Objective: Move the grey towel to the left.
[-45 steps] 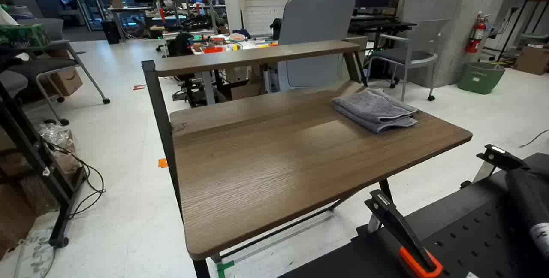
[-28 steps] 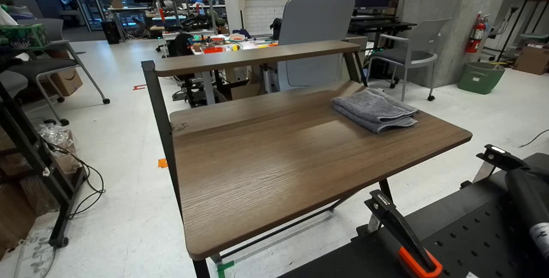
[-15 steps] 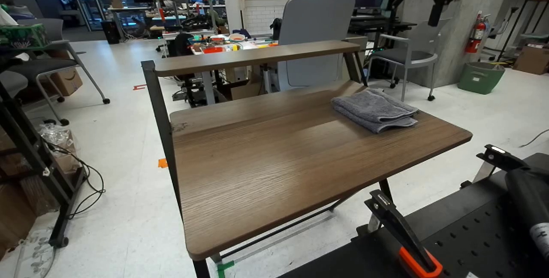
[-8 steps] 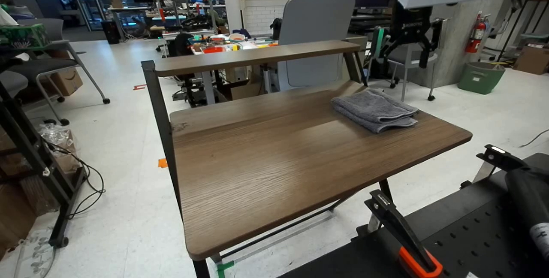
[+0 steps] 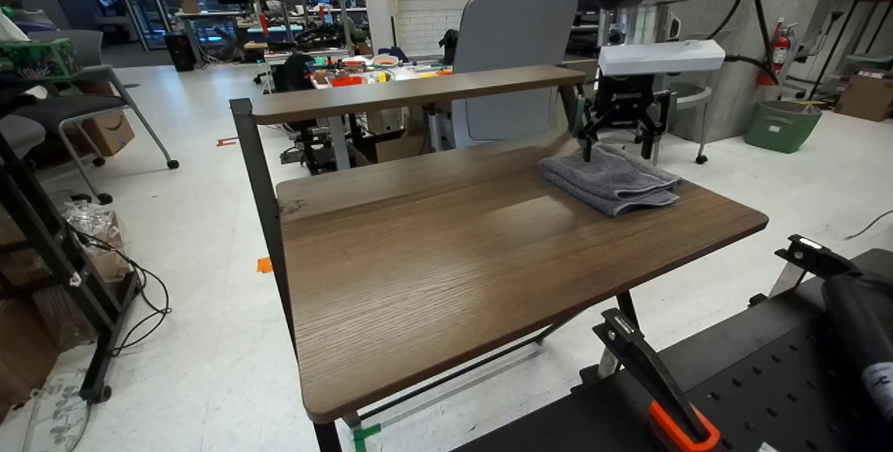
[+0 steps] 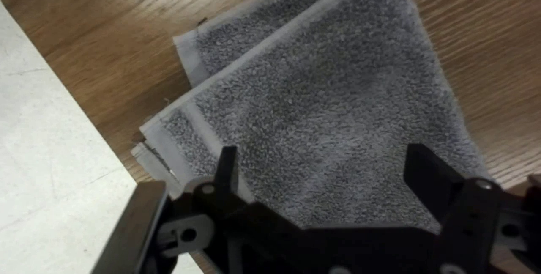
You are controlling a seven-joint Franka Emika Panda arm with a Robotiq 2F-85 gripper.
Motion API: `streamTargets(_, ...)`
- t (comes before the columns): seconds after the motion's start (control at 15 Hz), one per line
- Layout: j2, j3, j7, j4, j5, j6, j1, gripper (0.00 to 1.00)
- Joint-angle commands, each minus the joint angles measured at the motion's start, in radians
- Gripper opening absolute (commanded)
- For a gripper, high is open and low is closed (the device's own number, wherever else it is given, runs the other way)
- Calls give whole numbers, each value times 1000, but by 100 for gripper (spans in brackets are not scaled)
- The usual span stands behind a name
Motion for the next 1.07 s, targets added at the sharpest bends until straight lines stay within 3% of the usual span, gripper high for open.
streamTargets(0.0, 86, -11, 12, 103, 47, -46, 22, 100)
streamTargets(0.6, 174, -15, 31, 182, 17, -62, 121, 100)
streamTargets(1.0, 188, -1, 39, 220, -16, -74, 245, 100)
